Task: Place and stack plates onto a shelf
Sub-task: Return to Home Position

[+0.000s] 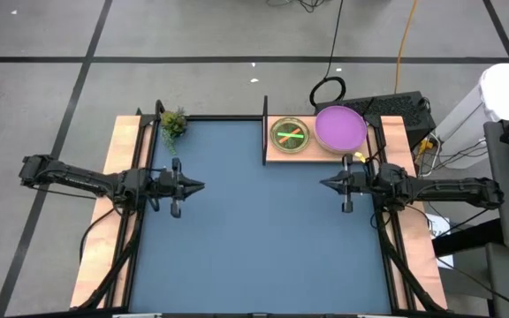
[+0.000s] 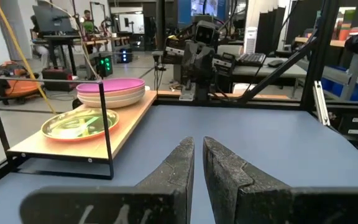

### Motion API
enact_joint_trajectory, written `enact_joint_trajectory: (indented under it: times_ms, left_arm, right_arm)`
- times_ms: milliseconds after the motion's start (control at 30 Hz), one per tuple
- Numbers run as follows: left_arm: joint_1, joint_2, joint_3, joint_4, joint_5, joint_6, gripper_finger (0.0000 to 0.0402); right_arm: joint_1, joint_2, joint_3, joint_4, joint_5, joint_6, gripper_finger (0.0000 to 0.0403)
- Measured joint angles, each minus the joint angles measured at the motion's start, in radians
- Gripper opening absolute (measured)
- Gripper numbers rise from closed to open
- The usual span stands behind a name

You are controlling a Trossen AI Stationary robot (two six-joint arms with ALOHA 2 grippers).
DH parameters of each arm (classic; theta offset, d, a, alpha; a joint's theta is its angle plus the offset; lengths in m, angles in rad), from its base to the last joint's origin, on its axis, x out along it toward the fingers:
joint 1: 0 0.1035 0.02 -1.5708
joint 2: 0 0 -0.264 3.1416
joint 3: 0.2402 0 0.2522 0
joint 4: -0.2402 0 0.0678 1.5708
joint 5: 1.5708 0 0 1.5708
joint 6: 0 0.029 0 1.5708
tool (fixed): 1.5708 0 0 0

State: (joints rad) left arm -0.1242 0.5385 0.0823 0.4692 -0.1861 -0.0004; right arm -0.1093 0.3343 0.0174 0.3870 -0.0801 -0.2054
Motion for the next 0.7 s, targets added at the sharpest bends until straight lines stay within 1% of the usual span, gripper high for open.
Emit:
enact_joint_trajectory:
  times_ms: [200, 400, 467, 700]
  left_arm:
    - [0.0, -0.067, -0.047, -0.004, -0.018, -0.013, 0.0039]
    - [0.0, -0.11, -0.072, -0.009, -0.022, -0.024, 0.0039]
    - [0.0, -0.121, -0.073, -0.029, -0.024, -0.025, 0.0039]
    - [0.0, -0.173, -0.073, -0.098, -0.024, -0.023, 0.0039]
  right_arm:
    - [0.0, -0.069, -0.001, -0.045, -0.003, 0.014, 0.0]
    - [0.0, -0.143, -0.001, -0.161, 0.014, 0.08, 0.0]
    - [0.0, -0.167, -0.002, -0.191, 0.026, 0.093, 0.0]
    - [0.0, -0.237, -0.002, -0.266, 0.02, 0.091, 0.0]
